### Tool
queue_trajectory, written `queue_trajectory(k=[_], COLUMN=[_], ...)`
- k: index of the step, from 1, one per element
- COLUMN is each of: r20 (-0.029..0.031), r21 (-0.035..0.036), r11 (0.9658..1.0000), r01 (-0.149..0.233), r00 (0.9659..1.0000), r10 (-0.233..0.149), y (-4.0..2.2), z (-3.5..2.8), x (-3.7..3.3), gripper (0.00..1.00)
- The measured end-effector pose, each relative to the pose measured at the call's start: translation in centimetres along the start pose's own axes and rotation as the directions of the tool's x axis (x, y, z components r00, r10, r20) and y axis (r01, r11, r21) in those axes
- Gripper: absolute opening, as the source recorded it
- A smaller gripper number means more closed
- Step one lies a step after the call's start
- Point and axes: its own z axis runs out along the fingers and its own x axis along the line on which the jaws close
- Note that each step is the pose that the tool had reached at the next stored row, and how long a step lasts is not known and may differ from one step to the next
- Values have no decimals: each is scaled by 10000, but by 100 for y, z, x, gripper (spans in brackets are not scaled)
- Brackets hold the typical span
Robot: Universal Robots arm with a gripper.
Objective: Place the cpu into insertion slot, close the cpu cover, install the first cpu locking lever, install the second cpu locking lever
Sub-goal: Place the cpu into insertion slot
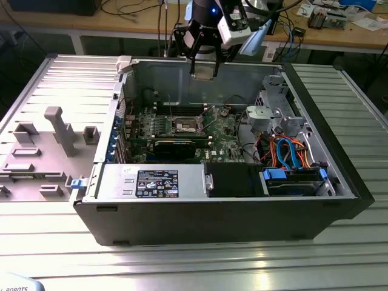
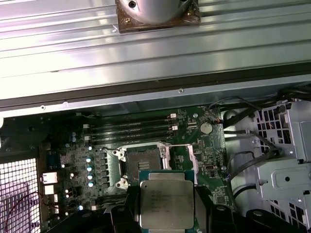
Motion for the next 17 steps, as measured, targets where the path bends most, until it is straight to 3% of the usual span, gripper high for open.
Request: queue_trajectory(k=[17], r20=[15], r21=[-5], r11=[9999], r01=[-160], r00=[9999], r10=[160], y=[-2], z=[18], x=[2], gripper=[54])
